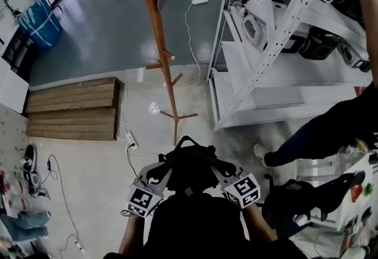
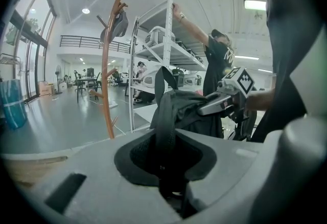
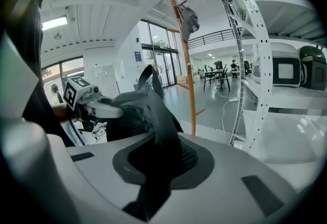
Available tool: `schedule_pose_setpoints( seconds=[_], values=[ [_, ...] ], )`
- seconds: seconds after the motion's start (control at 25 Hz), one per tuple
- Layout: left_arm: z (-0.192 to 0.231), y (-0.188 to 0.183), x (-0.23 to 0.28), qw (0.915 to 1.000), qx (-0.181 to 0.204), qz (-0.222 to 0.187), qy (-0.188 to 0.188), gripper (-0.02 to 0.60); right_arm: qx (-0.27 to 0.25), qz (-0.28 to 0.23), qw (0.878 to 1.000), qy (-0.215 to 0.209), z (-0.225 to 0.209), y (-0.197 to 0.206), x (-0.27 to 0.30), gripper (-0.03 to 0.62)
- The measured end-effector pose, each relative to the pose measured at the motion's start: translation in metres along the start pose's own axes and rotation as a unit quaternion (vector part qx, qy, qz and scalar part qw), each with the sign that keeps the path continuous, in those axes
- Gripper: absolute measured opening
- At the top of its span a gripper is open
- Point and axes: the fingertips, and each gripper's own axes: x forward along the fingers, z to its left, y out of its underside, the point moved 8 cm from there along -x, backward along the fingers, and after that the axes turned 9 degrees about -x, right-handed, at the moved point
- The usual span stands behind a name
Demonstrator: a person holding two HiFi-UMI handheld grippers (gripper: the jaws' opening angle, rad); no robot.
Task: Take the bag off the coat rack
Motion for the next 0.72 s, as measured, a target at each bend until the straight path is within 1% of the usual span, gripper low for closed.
schedule_pose_setpoints(
  seconds=[0.24, 0.52, 0.72],
  values=[
    [-0.0060, 0.0029, -0.0044, 0.9999, -0.015, 0.003, -0.006, 0.071, -0.014, -0.013, 1.000, 0.001, 0.0004, 0.0058, -0.0017, 0.057],
    [-0.0053, 0.0042, -0.0059, 0.9999, -0.006, -0.003, -0.009, 0.071, -0.017, -0.012, 1.000, -0.001, 0.0004, 0.0034, -0.0007, 0.057],
    [-0.0045, 0.0038, -0.0088, 0.9998, -0.011, -0.003, -0.014, 0.071, -0.019, -0.013, 1.000, -0.003, 0.0023, 0.0013, 0.0009, 0.057]
  ],
)
